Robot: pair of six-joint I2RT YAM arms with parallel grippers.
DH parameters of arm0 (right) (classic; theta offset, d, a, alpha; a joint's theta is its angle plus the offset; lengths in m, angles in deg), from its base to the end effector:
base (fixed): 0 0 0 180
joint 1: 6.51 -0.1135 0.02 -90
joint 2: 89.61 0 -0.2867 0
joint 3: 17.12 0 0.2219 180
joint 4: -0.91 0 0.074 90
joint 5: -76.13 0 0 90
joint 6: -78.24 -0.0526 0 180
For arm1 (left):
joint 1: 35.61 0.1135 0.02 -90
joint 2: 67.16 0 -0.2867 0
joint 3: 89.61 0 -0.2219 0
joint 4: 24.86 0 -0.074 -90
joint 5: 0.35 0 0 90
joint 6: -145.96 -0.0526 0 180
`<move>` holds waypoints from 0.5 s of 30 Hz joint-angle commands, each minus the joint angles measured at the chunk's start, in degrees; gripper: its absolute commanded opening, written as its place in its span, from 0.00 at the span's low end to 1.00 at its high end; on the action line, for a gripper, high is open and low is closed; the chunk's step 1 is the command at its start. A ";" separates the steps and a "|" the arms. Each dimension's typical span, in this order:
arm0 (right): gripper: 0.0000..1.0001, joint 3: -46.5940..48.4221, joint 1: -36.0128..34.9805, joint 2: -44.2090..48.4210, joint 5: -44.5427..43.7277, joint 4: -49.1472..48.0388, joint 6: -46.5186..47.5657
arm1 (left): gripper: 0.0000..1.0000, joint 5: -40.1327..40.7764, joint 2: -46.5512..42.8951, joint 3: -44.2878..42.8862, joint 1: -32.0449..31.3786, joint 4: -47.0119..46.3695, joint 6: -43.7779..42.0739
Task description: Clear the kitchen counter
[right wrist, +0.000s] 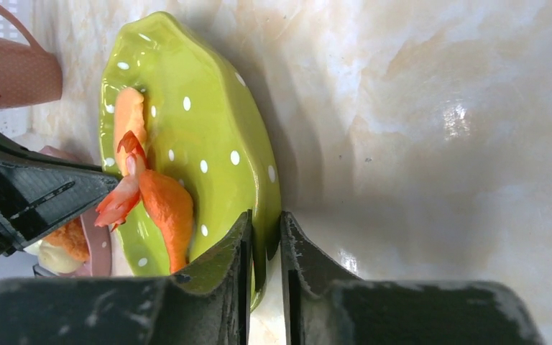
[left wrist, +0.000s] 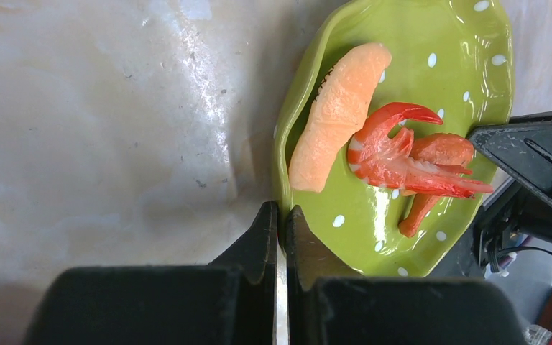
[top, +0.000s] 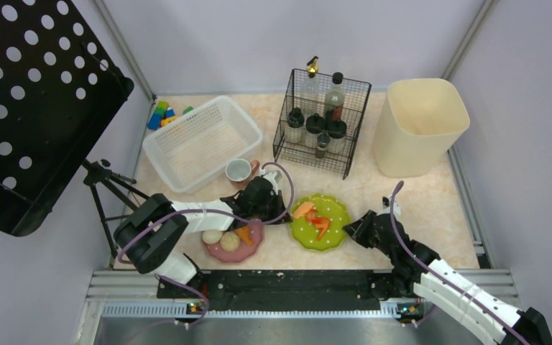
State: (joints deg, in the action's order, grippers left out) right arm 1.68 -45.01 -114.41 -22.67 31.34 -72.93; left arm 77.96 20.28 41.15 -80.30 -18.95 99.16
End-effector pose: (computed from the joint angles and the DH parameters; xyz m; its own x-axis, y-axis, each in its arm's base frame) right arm 0.0690 0.0446 0.1357 -0.6787 0.5664 -0.4676 0.1569 0.7337 0.6610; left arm 0.1857 -0.1986 0.1753 -0.9030 -0.0497 -0.4269 0.2387 0.7680 -0.5943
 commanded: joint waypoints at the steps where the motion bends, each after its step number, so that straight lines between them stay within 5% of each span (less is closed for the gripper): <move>1: 0.22 2.60 0.52 0.97 -2.03 1.21 -0.95 | 0.00 2.81 2.42 4.32 0.39 0.54 0.67; 6: 0.38 1.95 0.56 1.14 -1.61 1.93 -1.20 | 0.00 3.06 2.85 6.22 0.39 -1.41 1.52; 15: 0.43 -1.23 0.58 0.54 0.60 -3.22 -3.97 | 0.00 2.81 3.92 7.84 0.39 -3.50 2.02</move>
State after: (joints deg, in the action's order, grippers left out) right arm 1.59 -44.94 -113.58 -23.04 31.40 -75.07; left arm 77.05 20.26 45.89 -79.95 -27.89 101.74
